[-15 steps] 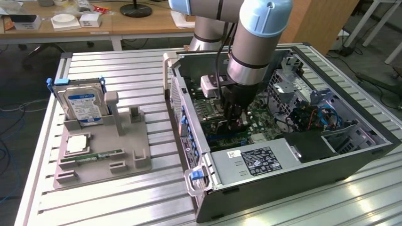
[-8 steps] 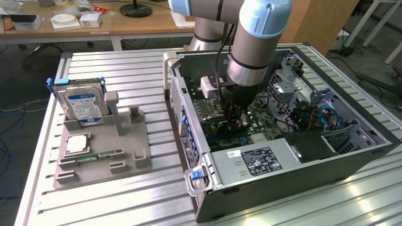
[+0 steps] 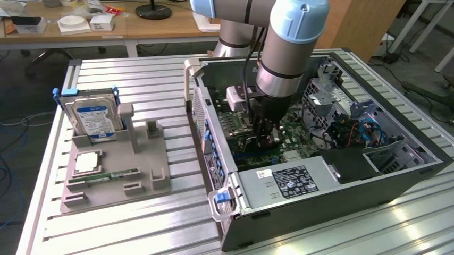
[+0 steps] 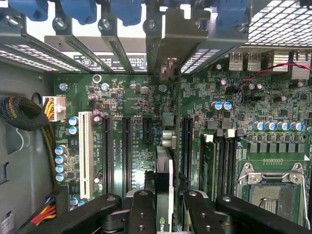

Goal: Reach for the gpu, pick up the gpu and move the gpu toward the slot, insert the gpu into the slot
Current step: 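Insert the gpu into the slot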

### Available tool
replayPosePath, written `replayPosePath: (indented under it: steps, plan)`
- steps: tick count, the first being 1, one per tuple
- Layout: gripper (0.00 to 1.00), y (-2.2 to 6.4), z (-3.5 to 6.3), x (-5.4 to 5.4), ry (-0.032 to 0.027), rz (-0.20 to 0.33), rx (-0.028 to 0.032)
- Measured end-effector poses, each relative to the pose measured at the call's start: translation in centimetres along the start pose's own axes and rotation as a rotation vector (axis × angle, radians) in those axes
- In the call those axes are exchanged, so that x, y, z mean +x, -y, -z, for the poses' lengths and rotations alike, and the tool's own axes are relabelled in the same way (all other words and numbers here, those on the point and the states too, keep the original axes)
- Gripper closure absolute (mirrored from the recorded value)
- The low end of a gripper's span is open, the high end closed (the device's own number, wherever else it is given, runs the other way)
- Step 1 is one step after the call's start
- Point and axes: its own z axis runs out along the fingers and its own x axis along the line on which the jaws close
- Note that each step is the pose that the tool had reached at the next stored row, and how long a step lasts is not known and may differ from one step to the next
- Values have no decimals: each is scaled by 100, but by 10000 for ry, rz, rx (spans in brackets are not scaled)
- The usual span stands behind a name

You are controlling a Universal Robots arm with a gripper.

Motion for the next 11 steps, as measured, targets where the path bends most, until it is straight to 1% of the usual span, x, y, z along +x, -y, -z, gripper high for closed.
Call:
replayPosePath:
  steps: [11]
  plan:
    - [73,-11,-4,0,0,0,-2]
